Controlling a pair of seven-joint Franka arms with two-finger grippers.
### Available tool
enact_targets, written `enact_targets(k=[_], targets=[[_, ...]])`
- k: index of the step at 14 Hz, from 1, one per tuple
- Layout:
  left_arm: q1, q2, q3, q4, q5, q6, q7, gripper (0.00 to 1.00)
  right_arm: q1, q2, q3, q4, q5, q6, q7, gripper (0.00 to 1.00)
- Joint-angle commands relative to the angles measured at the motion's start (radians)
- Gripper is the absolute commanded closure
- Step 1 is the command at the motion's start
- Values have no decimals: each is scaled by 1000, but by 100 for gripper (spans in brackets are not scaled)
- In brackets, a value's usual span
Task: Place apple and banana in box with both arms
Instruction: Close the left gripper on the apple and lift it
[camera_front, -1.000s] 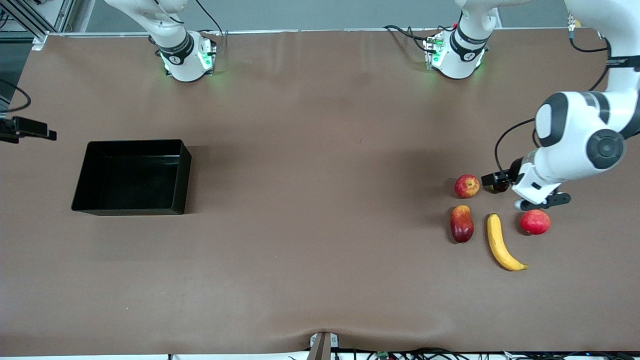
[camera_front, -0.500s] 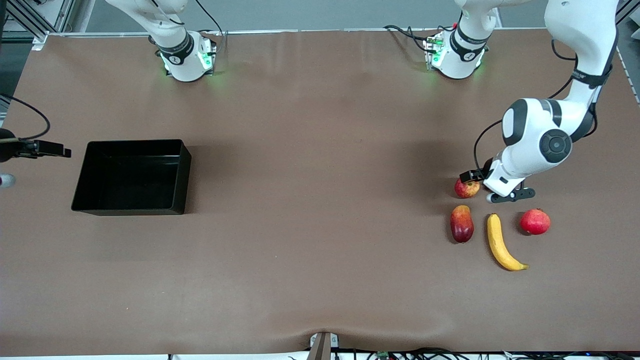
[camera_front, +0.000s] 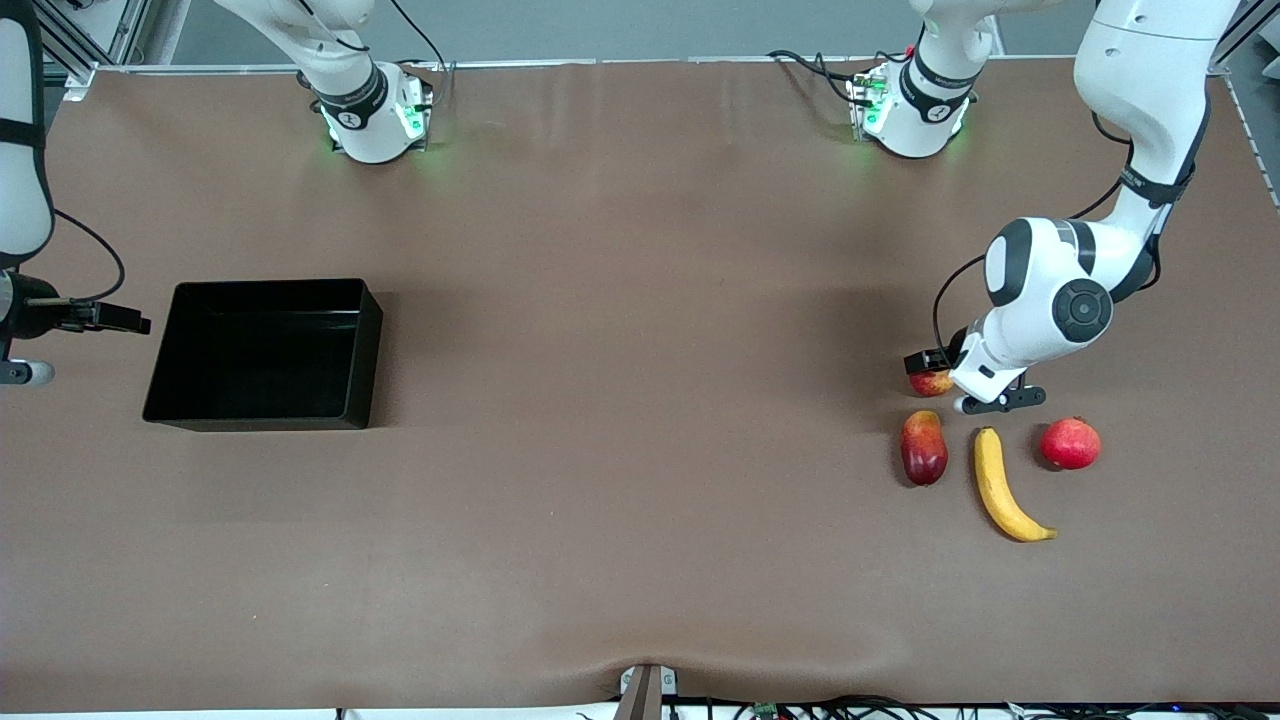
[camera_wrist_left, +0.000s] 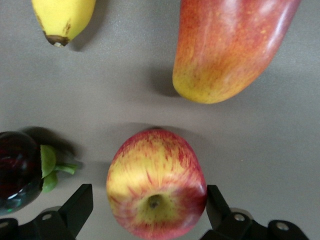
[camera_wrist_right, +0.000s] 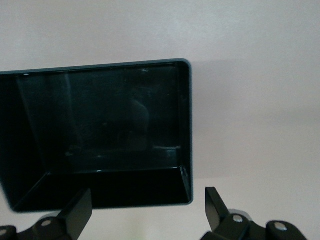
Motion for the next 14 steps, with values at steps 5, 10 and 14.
enact_targets(k=[5,10,14], targets=[[3,45,-4,43,-15,6,-14,97,-96,117,17,-130,-22,318,-94,0],[1,-52,-5,60,-15,-49,-53,100,-125,200,19,-130,-12,390,-121,0],[-2,-146,-21,225,-13,-350,-137,100,-130,211,22,-131,-7,389,-119,100]])
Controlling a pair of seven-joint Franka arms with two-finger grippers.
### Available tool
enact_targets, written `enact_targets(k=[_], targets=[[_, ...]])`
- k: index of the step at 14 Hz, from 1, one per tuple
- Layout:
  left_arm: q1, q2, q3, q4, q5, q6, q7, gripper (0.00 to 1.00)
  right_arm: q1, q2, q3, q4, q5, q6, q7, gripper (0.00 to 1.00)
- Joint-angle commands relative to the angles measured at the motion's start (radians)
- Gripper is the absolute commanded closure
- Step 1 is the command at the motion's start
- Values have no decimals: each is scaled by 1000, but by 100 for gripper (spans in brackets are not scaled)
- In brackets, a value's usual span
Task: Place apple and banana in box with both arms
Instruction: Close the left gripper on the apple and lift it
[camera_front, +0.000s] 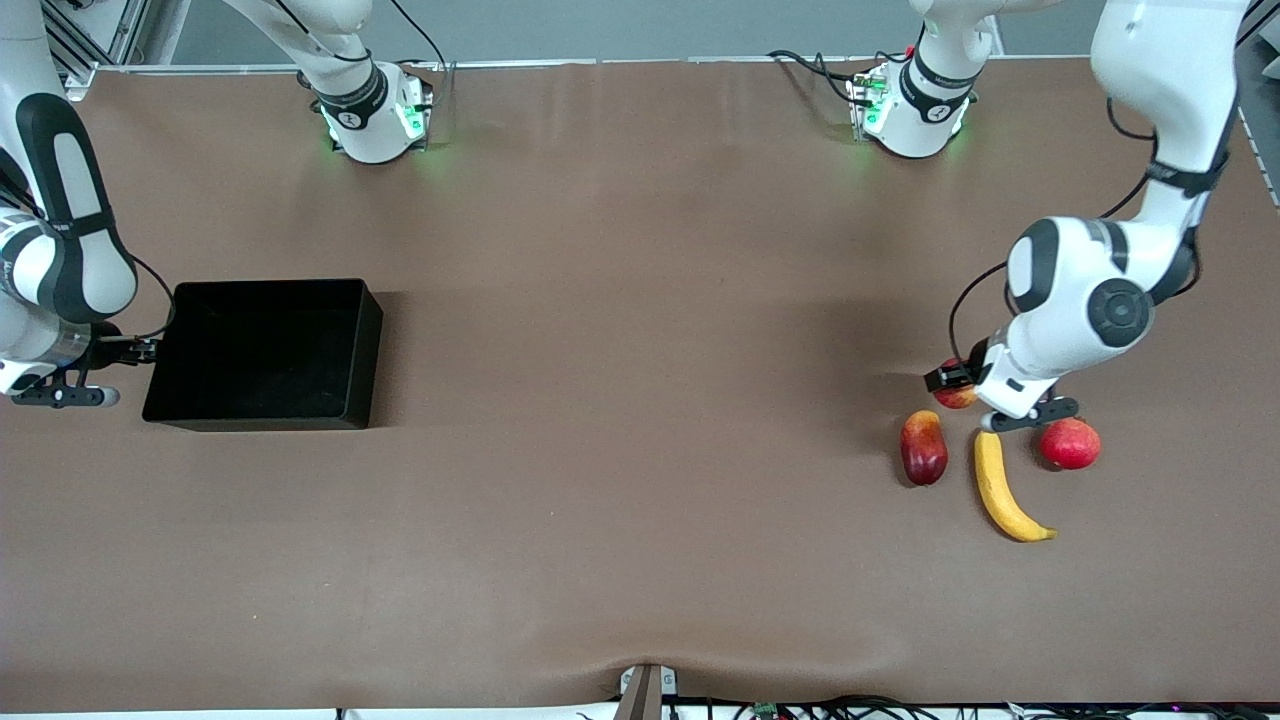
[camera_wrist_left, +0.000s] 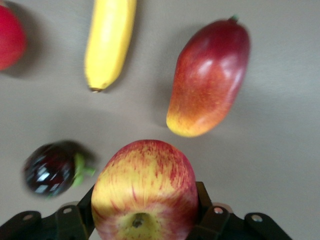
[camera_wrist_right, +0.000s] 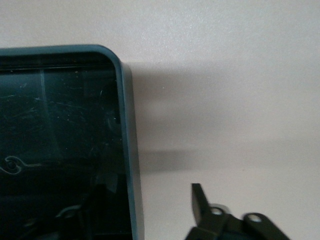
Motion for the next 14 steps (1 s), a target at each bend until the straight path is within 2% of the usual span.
enact_targets(k=[1,4,7,9,11,14], targets=[[-2,-76,-17,117,-13,-214,-67,100,-22,-1,21,9,0,-4,-15,100],[-2,-141,-17,201,-12,-337,-71,100,-19,-5,23,15,0,-7,-18,100],[-2,-201,-45,231,-10,-408,-79,100,-13,-8,27,47,3,-62,-27,100],[0,-219,-47,239,-9,-428,-76,100,8,-10,38,144,24,-208,-21,100],[1,-221,-45,257,-7,-430,-68,100,19,-7,38,251,84,-371,-24,100],[4,-219,-45,294,-1,-439,-64,100,54,-22,38,269,107,-413,-21,100]])
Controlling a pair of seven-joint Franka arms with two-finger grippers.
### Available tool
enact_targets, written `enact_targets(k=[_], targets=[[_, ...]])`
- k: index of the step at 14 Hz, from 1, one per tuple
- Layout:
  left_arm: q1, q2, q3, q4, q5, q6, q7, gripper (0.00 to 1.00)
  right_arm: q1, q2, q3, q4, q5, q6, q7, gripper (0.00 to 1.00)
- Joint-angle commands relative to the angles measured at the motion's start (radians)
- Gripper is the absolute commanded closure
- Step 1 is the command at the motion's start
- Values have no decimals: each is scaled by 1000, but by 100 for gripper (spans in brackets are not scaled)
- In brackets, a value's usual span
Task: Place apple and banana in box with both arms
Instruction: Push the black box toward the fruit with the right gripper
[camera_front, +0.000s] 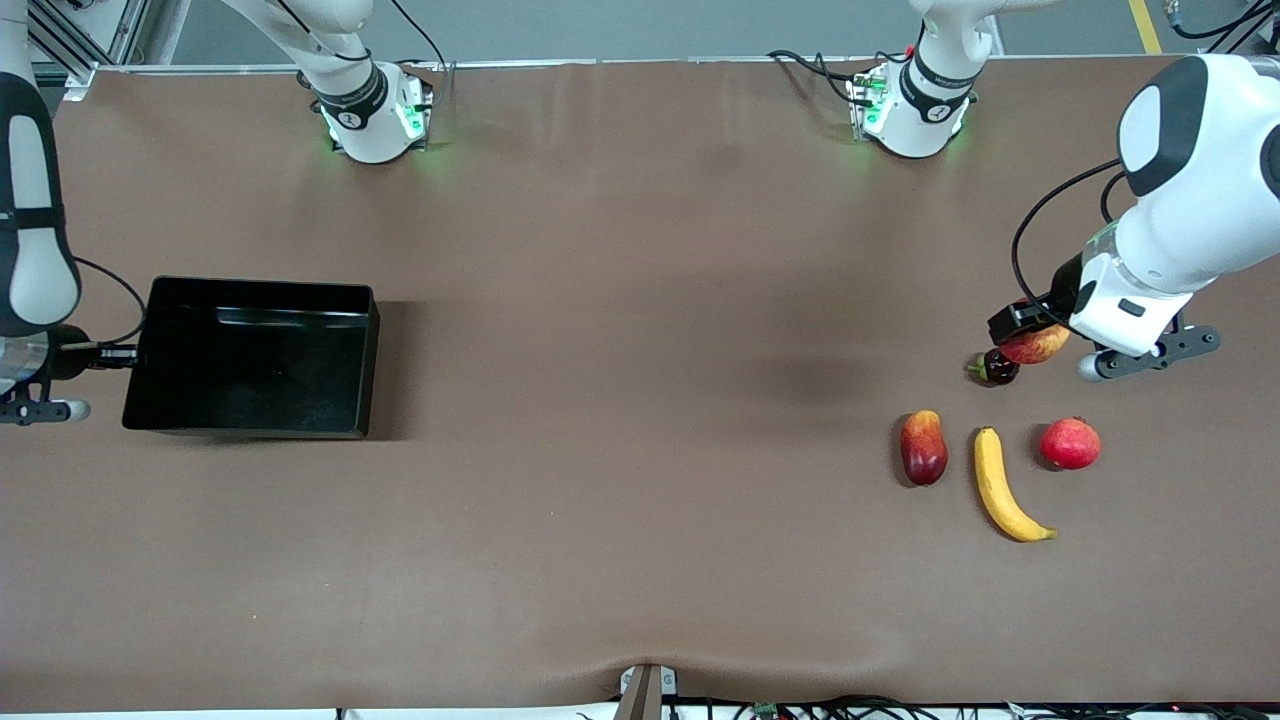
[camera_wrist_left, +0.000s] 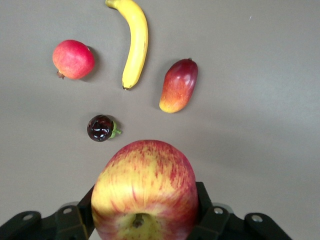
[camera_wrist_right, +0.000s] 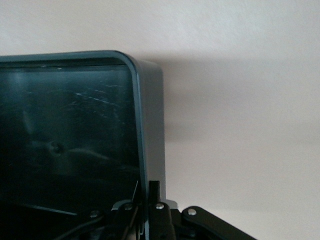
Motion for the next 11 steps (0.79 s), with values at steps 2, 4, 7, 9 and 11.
enact_targets(k=[2,4,7,9,11], targets=[[3,3,-1,62,-1,-57,13,100,26,-18,10,46,65,-102,-11,100],[5,4,-1,62,-1,-59,14,100,30,-24,32,51,101,-136,-10,100],[5,4,-1,62,-1,-60,13,100,101,-34,40,50,122,-170,57,100],[5,3,-1,62,-1,-62,13,100,173,-53,40,42,133,-179,122,100],[6,1,-1,62,-1,-62,13,100,214,-53,40,42,176,-197,183,100]])
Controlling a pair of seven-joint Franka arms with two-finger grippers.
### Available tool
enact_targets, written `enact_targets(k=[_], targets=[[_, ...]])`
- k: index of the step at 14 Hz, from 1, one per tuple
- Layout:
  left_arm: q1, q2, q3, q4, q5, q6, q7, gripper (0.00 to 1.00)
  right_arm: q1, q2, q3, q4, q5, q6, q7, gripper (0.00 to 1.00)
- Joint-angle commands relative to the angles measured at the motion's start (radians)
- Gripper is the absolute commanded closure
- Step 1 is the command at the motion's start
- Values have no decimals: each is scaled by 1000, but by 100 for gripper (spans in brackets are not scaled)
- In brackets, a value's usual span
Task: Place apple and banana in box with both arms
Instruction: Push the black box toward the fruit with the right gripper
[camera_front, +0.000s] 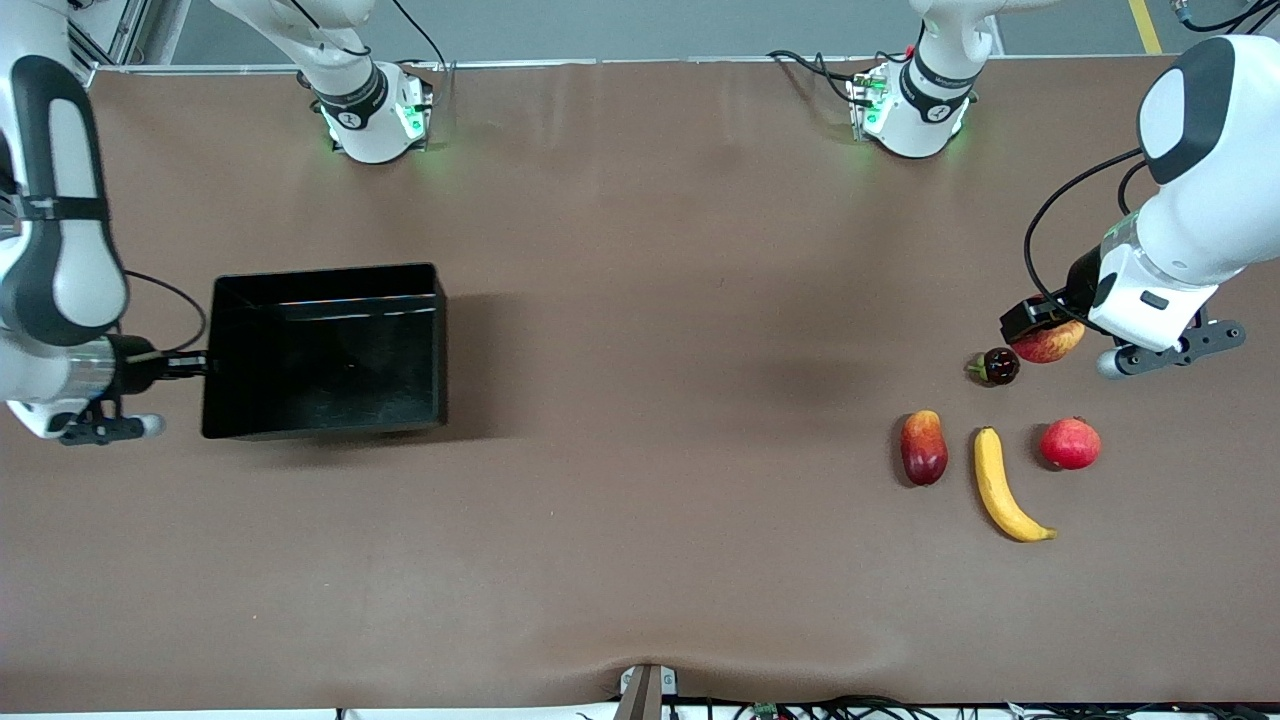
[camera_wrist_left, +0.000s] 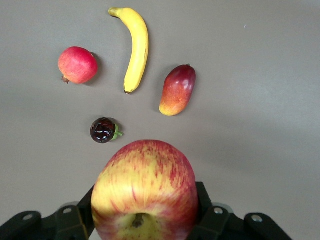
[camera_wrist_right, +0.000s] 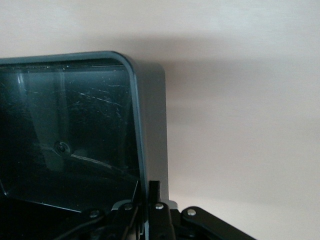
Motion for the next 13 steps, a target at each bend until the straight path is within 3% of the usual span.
enact_targets(k=[1,8,13], targets=[[4,1,-2,21,1,-26,9,100,59,-35,-5,-12,87,-44,61,100],[4,2,-2,21,1,-26,17,100,280,-34,-5,-24,201,10,342,100],[5,7,0,23,-1,-24,17,100,425,-23,-5,-41,221,122,371,100]])
